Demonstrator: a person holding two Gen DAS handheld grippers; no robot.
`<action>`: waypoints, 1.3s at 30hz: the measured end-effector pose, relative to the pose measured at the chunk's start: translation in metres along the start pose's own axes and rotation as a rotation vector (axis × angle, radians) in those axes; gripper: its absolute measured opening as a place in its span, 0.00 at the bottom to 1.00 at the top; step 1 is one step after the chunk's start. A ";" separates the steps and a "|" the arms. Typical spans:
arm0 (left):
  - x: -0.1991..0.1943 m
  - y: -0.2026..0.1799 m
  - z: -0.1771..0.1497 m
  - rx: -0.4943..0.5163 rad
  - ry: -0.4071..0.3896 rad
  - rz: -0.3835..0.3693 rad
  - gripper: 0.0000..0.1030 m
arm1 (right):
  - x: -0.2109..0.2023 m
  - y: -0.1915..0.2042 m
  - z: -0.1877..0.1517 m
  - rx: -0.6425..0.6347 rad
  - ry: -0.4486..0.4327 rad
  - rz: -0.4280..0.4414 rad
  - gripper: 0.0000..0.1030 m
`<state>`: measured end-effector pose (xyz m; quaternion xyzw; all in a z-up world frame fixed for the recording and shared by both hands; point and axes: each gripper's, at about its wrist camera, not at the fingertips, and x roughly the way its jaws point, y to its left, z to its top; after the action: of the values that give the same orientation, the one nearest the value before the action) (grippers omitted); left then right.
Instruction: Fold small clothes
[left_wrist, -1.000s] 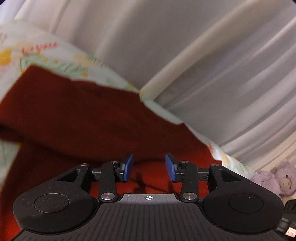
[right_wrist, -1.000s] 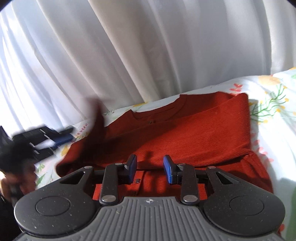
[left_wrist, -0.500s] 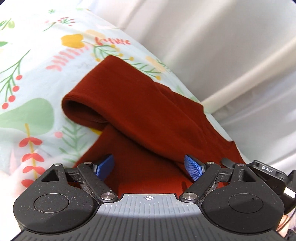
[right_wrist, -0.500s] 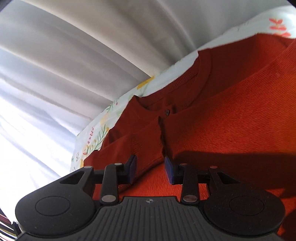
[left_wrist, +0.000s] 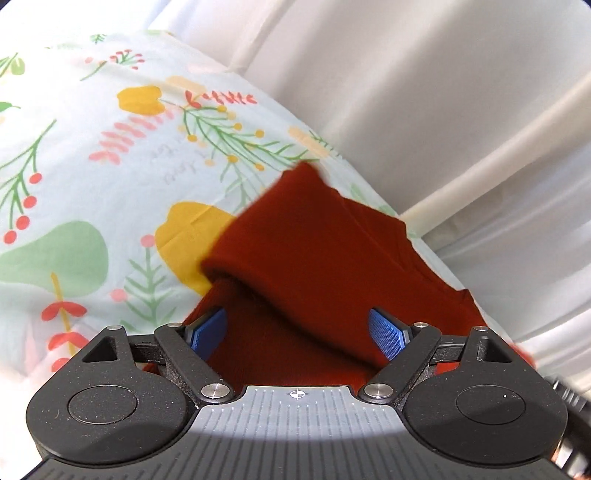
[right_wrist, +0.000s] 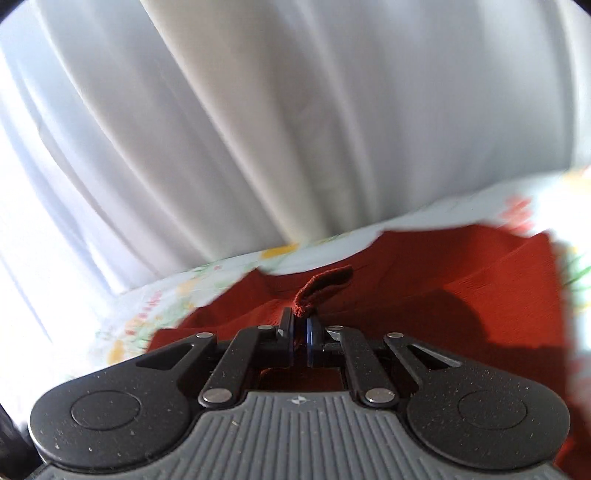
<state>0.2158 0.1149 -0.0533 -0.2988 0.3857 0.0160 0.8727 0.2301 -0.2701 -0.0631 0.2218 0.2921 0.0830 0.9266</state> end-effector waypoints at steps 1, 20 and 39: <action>0.002 -0.001 0.000 0.000 0.008 -0.006 0.86 | -0.007 -0.008 -0.004 -0.021 0.000 -0.043 0.05; 0.017 -0.044 -0.003 0.224 0.065 0.022 0.86 | -0.006 -0.042 -0.012 -0.120 -0.004 -0.286 0.05; 0.066 -0.102 0.003 0.423 -0.015 -0.008 0.86 | 0.027 -0.018 -0.014 -0.040 0.007 -0.140 0.17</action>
<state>0.2906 0.0197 -0.0454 -0.1103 0.3726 -0.0667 0.9190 0.2441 -0.2733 -0.0956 0.1819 0.3084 0.0245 0.9334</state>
